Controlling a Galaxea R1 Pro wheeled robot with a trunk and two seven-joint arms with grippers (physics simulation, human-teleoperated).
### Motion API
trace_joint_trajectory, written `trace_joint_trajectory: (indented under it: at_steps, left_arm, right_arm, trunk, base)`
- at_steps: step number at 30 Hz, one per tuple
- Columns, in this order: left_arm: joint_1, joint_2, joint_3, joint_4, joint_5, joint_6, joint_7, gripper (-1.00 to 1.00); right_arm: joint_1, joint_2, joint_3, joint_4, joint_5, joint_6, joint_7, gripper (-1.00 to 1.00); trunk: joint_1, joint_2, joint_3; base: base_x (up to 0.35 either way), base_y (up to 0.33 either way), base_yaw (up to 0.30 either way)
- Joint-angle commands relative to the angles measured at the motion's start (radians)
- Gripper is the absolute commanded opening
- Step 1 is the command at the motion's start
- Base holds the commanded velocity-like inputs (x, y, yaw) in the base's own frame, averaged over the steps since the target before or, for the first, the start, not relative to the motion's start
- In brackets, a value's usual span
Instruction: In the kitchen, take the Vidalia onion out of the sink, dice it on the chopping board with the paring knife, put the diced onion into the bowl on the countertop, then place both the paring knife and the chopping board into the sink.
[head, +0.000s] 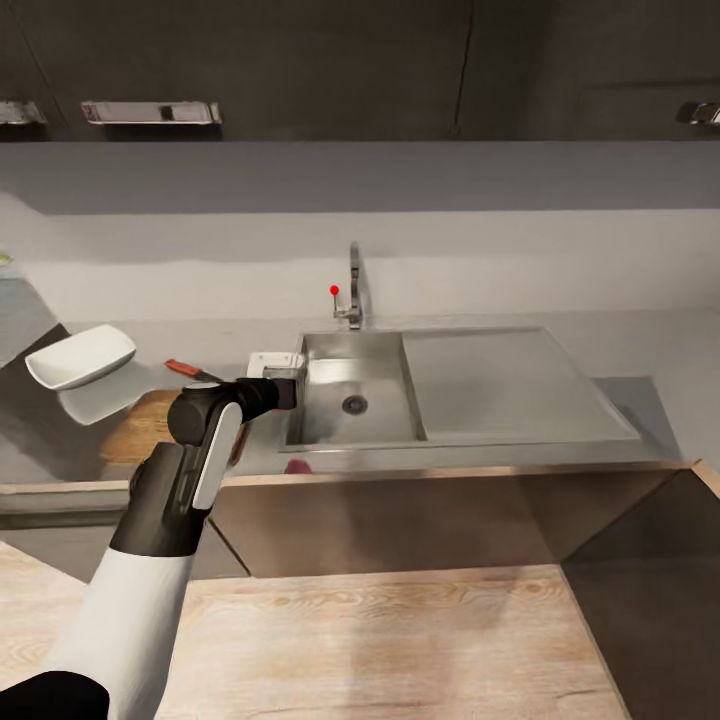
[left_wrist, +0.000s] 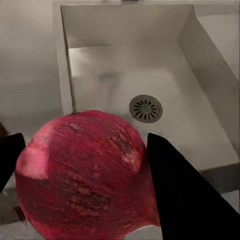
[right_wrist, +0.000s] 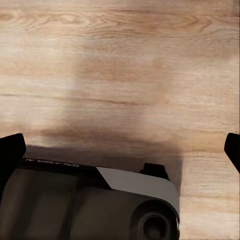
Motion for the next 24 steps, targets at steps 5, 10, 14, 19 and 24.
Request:
trace_joint_trajectory:
  at_steps: [5, 10, 14, 19, 24]
  left_arm:
    - [-0.001, 0.001, 0.000, 0.000, 0.007, 0.004, 0.005, -1.00]
    - [-0.001, 0.001, 0.000, 0.001, 0.007, 0.004, 0.005, -1.00]
    - [-0.001, 0.002, 0.000, 0.001, 0.007, 0.004, 0.005, -1.00]
    - [-0.001, 0.006, 0.000, 0.001, 0.007, 0.004, 0.005, -1.00]
    - [-0.001, 0.006, 0.000, 0.003, 0.007, 0.004, 0.005, -1.00]
  right_arm:
    - [-0.001, 0.000, 0.007, 0.001, -0.007, -0.004, -0.001, 1.00]
    - [-0.001, 0.000, 0.007, 0.001, -0.007, -0.004, -0.001, 1.00]
    - [-0.001, 0.000, 0.007, 0.001, -0.007, -0.004, -0.001, 1.00]
    - [-0.001, 0.000, 0.007, 0.001, -0.007, -0.004, -0.001, 1.00]
    - [-0.001, 0.000, 0.007, 0.001, -0.007, -0.004, -0.001, 1.00]
  trunk:
    - [0.000, -0.001, -0.001]
    - [0.000, -0.001, -0.001]
    - [0.000, -0.001, -0.001]
    - [0.000, -0.001, -0.001]
    - [0.000, -0.001, -0.001]
  base:
    - [-0.218, 0.249, 0.000]
    - [-0.072, 0.300, 0.000]
    - [-0.008, 0.315, 0.000]
    - [-0.001, 0.317, 0.000]
    - [0.000, 0.317, 0.000]
